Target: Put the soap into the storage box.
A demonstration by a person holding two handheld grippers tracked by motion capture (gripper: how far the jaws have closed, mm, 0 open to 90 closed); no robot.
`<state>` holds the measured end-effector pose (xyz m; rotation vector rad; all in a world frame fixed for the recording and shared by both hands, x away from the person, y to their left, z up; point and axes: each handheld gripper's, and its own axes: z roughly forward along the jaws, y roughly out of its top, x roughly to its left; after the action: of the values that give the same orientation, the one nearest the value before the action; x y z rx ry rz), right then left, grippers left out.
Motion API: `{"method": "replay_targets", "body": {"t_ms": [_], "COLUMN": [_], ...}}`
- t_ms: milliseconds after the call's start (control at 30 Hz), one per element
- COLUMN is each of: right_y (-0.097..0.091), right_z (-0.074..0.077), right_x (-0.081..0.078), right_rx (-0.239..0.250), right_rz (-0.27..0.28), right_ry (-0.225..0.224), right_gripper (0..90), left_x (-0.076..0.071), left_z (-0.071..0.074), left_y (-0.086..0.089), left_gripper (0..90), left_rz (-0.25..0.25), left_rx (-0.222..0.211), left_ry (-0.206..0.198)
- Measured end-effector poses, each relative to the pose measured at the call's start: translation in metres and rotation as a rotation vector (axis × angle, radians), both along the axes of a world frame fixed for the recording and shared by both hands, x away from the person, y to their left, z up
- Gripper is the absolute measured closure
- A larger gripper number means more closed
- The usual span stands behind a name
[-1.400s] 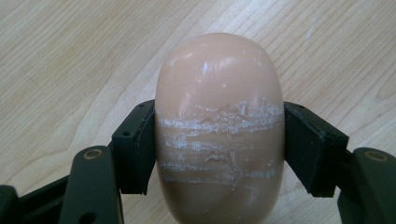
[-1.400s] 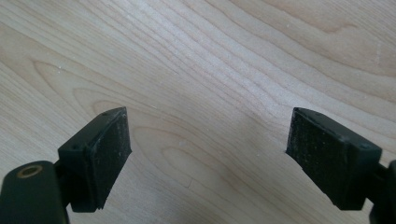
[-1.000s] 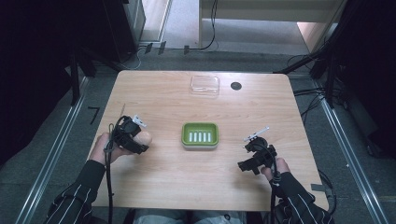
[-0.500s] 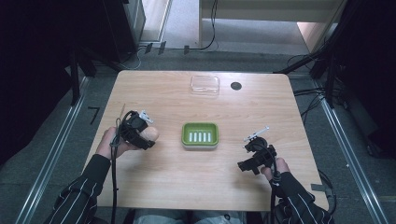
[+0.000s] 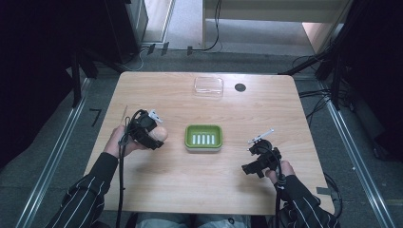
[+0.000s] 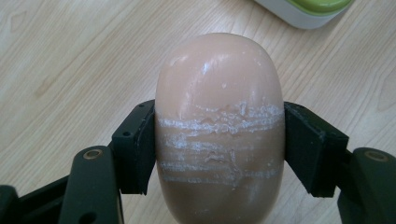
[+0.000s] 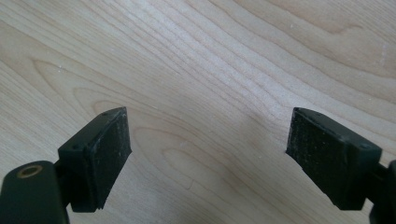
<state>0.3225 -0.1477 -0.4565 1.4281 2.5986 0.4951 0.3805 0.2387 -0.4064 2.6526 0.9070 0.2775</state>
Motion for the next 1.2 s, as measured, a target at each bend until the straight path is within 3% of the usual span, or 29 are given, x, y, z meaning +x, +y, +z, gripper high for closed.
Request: {"method": "replay_targets", "body": {"t_ms": [1200], "right_y": [-0.001], "right_z": [-0.001], "right_x": [0.000], "right_rx": [-0.001], "right_rz": [-0.006], "right_ry": [0.005], "right_gripper": [14.1], "left_x": [0.017], "left_z": [0.009], "left_y": [-0.035], "left_gripper": [33.7], "left_rz": [-0.113], "left_rx": [-0.008], "left_ry": [-0.007]}}
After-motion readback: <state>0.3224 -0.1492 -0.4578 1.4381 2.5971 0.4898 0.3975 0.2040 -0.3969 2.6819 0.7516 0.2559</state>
